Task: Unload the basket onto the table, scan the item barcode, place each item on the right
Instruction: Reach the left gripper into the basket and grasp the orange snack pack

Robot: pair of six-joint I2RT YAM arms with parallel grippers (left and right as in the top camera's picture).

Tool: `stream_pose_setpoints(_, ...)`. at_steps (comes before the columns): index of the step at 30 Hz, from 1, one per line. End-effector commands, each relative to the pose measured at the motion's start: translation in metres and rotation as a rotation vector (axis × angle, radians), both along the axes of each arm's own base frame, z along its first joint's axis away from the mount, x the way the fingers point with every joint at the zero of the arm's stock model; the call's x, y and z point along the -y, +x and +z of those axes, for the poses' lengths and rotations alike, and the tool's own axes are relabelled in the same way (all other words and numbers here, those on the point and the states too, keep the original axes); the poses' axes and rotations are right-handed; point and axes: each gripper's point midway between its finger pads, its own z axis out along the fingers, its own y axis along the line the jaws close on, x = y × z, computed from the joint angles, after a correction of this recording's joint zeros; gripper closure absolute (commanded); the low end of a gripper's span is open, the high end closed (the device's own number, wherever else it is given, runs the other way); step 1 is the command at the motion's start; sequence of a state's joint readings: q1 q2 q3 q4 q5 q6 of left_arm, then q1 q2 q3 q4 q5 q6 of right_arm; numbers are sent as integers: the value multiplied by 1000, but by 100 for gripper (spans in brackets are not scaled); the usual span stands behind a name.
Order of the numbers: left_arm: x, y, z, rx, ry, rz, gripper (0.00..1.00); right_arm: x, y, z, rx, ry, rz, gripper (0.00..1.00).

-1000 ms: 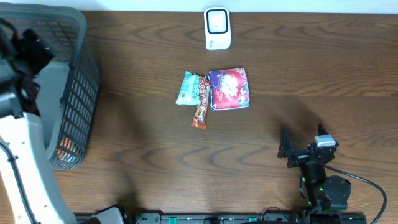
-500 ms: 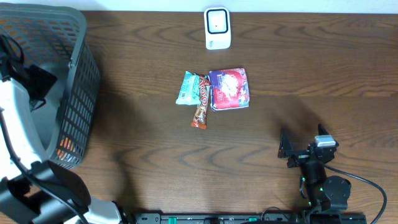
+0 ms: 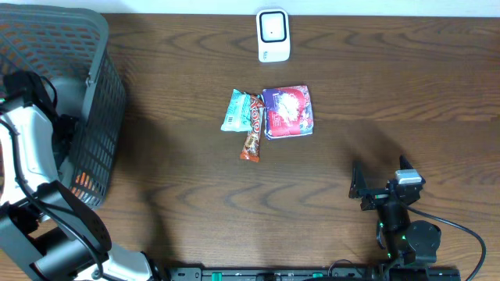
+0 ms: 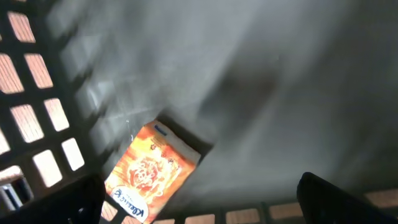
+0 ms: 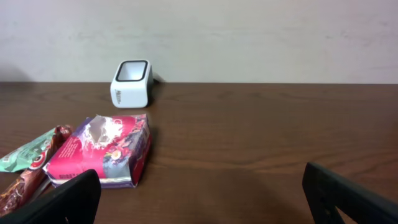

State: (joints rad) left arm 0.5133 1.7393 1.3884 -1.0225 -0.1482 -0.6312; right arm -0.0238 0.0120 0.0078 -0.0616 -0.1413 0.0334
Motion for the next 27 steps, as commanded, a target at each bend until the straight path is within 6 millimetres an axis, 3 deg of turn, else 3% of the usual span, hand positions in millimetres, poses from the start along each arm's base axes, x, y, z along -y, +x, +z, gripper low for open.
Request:
stream_pose_setpoints(1, 1, -11, -17, -36, 4, 48, 2, 4, 0, 0, 0, 6, -15, 1)
stream_pose_setpoints(11, 15, -33, -54, -83, -30, 97, 2, 4, 0, 0, 0, 6, -15, 1)
stream_pose_setpoints(25, 24, -49, -87, -94, -36, 118, 1, 4, 0, 0, 0, 6, -15, 1)
stream_pose_setpoints(26, 23, -49, -87, -93, -35, 118, 2, 4, 0, 0, 0, 6, -15, 1)
stream_pose_setpoints(27, 23, -49, -87, -91, -35, 118, 9, 4, 0, 0, 0, 6, -15, 1)
